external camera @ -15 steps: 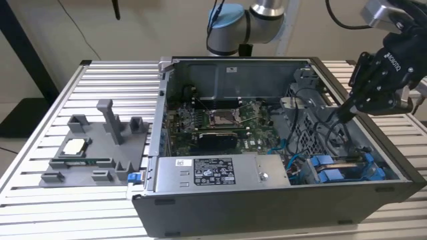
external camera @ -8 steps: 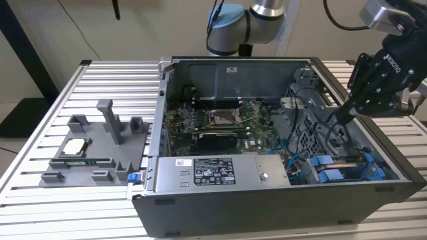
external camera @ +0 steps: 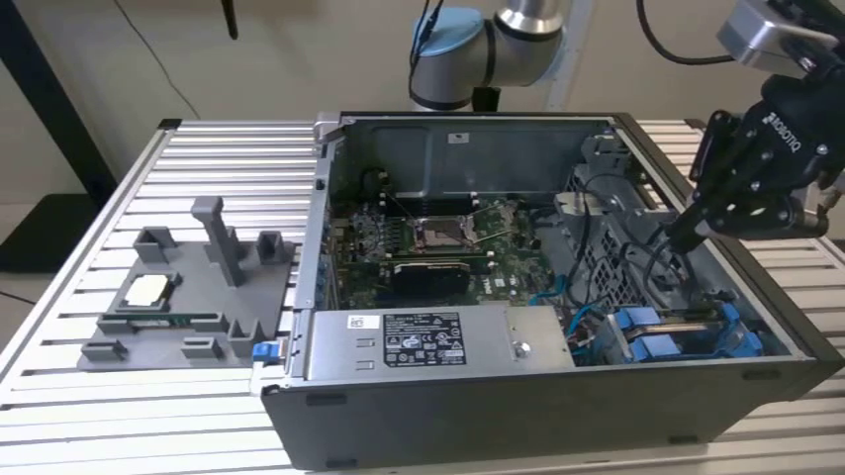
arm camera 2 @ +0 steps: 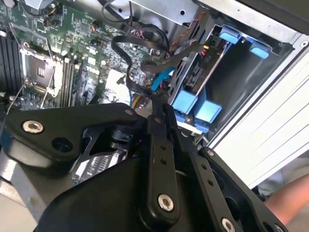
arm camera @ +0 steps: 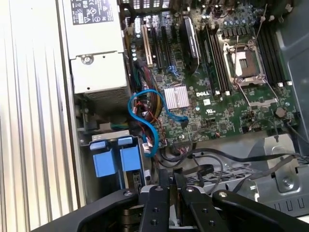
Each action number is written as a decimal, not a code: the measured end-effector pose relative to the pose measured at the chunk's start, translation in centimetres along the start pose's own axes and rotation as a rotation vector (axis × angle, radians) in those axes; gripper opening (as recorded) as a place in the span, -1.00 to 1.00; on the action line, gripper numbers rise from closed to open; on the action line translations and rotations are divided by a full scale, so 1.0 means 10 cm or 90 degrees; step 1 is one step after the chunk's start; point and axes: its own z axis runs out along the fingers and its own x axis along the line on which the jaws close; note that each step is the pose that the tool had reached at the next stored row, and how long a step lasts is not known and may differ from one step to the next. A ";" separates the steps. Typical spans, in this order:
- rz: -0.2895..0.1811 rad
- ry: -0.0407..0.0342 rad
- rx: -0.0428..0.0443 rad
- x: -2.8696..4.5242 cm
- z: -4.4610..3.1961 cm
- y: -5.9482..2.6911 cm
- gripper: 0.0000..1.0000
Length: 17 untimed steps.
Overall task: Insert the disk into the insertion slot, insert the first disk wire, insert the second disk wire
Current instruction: 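Insert the second disk wire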
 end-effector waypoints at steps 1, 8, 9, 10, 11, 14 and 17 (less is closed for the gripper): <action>-0.003 0.0007 -0.0002 0.012 0.000 -0.002 -0.69; -0.023 0.0051 -0.0017 0.085 0.009 -0.016 -0.69; -0.026 0.0058 -0.0019 0.093 0.010 -0.018 -0.69; -0.029 0.0065 -0.0022 0.101 0.011 -0.020 -0.69; -0.032 0.0071 -0.0024 0.109 0.013 -0.022 -0.69; -0.041 0.0089 -0.0030 0.136 0.019 -0.028 -0.69; -0.044 0.0099 -0.0032 0.148 0.020 -0.026 -0.69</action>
